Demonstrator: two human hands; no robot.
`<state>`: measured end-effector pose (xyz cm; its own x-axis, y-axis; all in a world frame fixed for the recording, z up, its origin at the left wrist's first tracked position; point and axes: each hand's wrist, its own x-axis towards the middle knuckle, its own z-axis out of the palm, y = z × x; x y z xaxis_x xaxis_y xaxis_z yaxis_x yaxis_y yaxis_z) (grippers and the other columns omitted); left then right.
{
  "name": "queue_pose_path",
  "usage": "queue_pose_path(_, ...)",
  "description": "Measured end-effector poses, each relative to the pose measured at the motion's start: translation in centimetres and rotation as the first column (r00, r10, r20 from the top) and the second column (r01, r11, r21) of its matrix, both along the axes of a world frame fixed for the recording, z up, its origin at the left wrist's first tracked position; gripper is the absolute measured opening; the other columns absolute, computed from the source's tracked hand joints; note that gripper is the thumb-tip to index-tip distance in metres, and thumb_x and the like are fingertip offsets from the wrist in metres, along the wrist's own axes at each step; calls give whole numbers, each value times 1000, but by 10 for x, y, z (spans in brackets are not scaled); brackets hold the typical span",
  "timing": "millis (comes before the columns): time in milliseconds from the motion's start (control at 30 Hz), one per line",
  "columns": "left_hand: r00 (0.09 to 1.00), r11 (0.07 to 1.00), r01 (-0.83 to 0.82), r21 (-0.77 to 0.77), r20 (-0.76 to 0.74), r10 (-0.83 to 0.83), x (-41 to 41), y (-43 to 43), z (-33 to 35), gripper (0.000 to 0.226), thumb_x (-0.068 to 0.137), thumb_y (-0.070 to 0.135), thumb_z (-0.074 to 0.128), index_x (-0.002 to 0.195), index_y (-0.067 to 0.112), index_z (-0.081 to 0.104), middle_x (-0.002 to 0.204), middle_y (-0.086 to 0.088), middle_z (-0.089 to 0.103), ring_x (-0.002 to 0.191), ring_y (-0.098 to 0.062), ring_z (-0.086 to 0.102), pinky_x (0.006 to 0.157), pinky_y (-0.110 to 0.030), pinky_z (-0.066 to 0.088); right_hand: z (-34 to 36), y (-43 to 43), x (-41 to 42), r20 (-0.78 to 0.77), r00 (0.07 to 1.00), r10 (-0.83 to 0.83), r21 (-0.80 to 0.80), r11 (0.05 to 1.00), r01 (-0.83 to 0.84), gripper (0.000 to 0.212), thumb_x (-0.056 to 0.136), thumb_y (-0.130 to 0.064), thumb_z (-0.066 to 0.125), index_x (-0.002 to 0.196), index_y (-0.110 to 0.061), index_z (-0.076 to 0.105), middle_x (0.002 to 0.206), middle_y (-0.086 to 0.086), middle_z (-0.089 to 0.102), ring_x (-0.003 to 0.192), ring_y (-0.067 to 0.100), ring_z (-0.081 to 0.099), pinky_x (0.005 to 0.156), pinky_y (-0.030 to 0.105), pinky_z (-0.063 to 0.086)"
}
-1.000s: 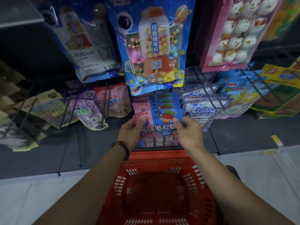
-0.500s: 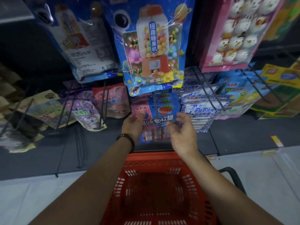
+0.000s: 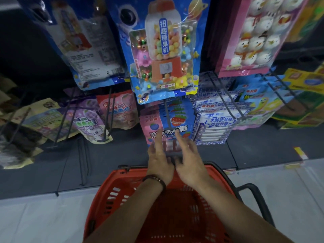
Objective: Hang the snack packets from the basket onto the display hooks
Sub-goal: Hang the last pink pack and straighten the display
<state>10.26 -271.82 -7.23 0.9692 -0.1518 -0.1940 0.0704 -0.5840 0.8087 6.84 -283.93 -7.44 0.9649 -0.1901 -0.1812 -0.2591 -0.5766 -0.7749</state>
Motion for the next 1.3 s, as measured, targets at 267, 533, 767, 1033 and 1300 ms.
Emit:
queue_pose_path(267, 996, 999, 32, 2, 87, -32, 42, -8, -12, 120, 83, -6, 59, 155, 66, -4, 165, -23, 26, 151, -35, 41, 115, -28, 38, 2, -20, 43, -48, 996, 78, -49, 996, -80, 95, 101, -10, 62, 165, -54, 8, 166, 0, 28, 149, 24, 44, 120, 36, 40)
queue_pose_path(533, 994, 996, 21, 83, 104, -29, 90, -16, -20, 119, 95, 11, 63, 133, 84, -23, 168, -22, 20, 155, -39, 33, 122, -49, 40, 3, -24, 89, -55, 995, 85, -49, 995, -88, 91, 104, -15, 61, 165, -54, 5, 171, -2, 23, 155, 25, 36, 123, 39, 34)
queue_pose_path(767, 998, 998, -34, 57, 51, 31, 106, -22, -14, 116, 93, 17, 66, 128, 89, -18, 161, -22, 32, 136, -44, 54, 108, -57, 51, -2, -23, 113, -77, 997, 29, 9, 1000, -29, 95, 100, -13, 64, 164, -57, 8, 175, 3, 17, 161, 27, 26, 129, 46, 32)
queue_pose_path(1033, 1000, 998, 0, 63, -6, 0, 83, -19, -6, 111, 89, -4, 58, 157, 65, 4, 144, -18, 41, 122, -36, 61, 105, -46, 55, 4, -32, 78, 2, 996, 86, -8, 996, -86, 65, 103, -17, 63, 159, -42, 42, 162, 0, 44, 142, 18, 53, 123, 37, 41)
queue_pose_path(1300, 986, 983, 163, 80, 26, -166, 20, -58, 3, 72, 86, 5, 64, 149, 37, 51, 132, 0, 55, 126, -28, 58, 112, -33, 47, -5, -110, 18, -4, 999, -35, 14, 999, 35, 16, 100, -17, 69, 96, -31, 75, 97, -10, 79, 94, 8, 73, 91, 30, 57)
